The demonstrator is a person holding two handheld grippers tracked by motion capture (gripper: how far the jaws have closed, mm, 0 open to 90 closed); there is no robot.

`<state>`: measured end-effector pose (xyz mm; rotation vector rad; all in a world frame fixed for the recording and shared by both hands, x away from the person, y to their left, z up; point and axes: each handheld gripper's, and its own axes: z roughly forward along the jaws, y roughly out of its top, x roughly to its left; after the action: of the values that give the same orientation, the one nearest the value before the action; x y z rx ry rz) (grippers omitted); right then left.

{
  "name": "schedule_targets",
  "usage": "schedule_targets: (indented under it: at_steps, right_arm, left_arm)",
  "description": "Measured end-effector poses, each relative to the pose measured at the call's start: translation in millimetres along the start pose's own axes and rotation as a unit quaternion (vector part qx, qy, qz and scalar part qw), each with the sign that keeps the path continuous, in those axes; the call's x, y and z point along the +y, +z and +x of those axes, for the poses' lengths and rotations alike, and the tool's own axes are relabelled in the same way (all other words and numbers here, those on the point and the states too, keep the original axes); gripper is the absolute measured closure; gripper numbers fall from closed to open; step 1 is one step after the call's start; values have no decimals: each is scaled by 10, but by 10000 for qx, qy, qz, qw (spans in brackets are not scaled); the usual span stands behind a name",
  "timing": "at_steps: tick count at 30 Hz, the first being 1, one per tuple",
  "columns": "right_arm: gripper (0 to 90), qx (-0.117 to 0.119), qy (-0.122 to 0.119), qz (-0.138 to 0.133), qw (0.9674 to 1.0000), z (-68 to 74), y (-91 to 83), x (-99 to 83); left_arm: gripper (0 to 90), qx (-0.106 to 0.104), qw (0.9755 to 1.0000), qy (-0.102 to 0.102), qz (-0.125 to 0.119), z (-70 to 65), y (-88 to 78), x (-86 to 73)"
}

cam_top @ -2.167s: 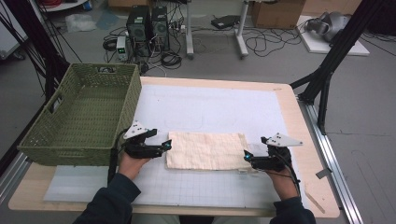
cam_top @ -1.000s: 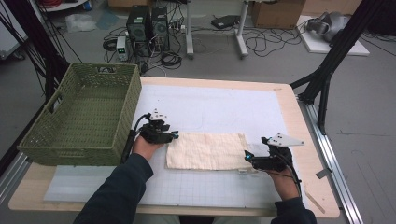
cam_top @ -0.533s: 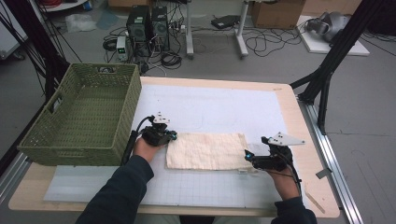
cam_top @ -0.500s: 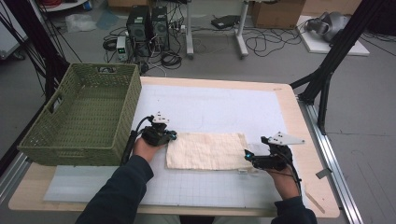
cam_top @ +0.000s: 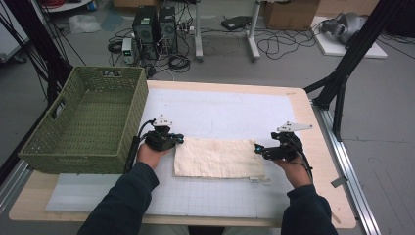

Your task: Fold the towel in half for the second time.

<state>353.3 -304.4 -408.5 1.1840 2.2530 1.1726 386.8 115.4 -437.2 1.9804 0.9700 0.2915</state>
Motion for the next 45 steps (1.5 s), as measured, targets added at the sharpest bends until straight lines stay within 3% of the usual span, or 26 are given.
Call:
schedule_targets:
  at_steps: [2, 3, 6, 13, 18, 23, 28, 30, 33, 34, 37, 40, 42, 45]
  right_arm:
    - [253, 123, 10, -4, 9999, -44, 49, 42]
    - [274, 141, -30, -39, 9999, -64, 74, 60]
    - [282, 91, 32, 61, 9999, -109, 169, 120]
    - [351, 69, -159, 418, 9990, -137, 389, 201]
    - [517, 216, -354, 671, 9969, -85, 554, 213]
    - [578, 311, -487, 962, 9937, -65, 668, 173]
    - [677, 518, -588, 991, 9920, -73, 676, 162]
    - [707, 592, -490, 988, 9921, -83, 673, 152]
    - [824, 815, -373, 996, 9910, -96, 668, 141]
    - [834, 822, -421, 1017, 9905, -91, 664, 144]
    - [845, 642, -606, 1019, 9909, -58, 654, 167]
    - [845, 466, -685, 756, 9937, -51, 625, 210]
    - [844, 431, -700, 618, 9947, -47, 604, 236]
    - [845, 346, -751, 589, 9948, -25, 592, 238]
  left_arm:
    - [844, 27, 10000, -41, -33, 8, 2, 1]
    - [844, 43, 10000, -53, -48, 17, 0, 2]
    - [845, 68, 9998, -137, -109, 43, -5, 1]
    - [844, 130, 9995, -229, -154, 71, 6, 0]
    - [844, 151, 9995, -254, -132, 81, 18, 3]
    - [844, 142, 9995, -271, -90, 95, 16, -4]
    - [843, 102, 9996, -275, -52, 107, 16, -12]
    - [844, 95, 9996, -259, -17, 111, 16, -17]
    - [846, 73, 9998, -181, 79, 116, 18, -23]
    - [847, 86, 9997, -220, 44, 116, 16, -19]
    - [848, 158, 9993, -283, -183, 128, -14, 9]
    - [848, 299, 9978, -336, -495, 139, -75, 47]
    - [847, 235, 9980, -387, -446, 156, -92, 78]
    - [844, 208, 9980, -265, -542, 121, -133, 115]
